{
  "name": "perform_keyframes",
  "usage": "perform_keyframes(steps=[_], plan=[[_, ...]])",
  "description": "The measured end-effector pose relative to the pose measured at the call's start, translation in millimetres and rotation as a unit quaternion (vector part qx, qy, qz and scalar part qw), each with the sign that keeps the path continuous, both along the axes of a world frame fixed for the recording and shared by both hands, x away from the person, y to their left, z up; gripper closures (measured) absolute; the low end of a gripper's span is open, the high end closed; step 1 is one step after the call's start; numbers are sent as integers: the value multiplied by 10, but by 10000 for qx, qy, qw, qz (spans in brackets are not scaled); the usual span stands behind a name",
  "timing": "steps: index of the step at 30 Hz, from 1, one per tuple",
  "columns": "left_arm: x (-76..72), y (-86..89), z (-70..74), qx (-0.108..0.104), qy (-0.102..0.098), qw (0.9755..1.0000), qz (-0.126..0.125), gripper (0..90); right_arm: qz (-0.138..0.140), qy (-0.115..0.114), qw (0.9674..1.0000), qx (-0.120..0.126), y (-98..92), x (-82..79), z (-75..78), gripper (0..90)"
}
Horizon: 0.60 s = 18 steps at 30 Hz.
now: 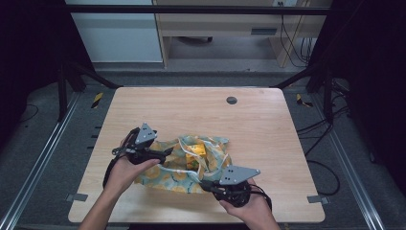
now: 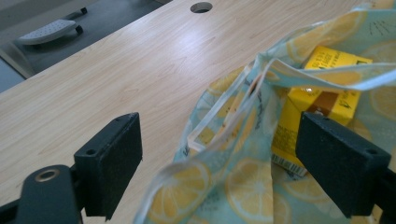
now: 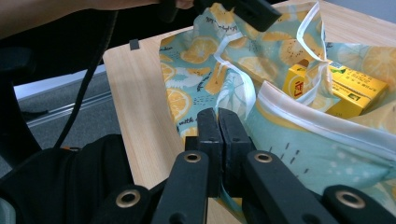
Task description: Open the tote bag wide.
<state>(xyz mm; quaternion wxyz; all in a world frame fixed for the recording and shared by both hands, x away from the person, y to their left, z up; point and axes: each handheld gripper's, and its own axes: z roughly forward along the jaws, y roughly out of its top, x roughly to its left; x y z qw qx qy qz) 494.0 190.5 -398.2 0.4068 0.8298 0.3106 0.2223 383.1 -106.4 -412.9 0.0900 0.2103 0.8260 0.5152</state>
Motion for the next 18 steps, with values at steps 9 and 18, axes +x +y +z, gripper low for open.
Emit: perform_keyframes(steps=[9, 18], plan=[[103, -108, -125, 257, 357, 9988, -193, 554, -42, -7, 10000, 26, -32, 3, -11, 887], [-232, 27, -11, -237, 138, 9992, -291, 878, -126, -19, 9999, -65, -74, 0, -59, 880]])
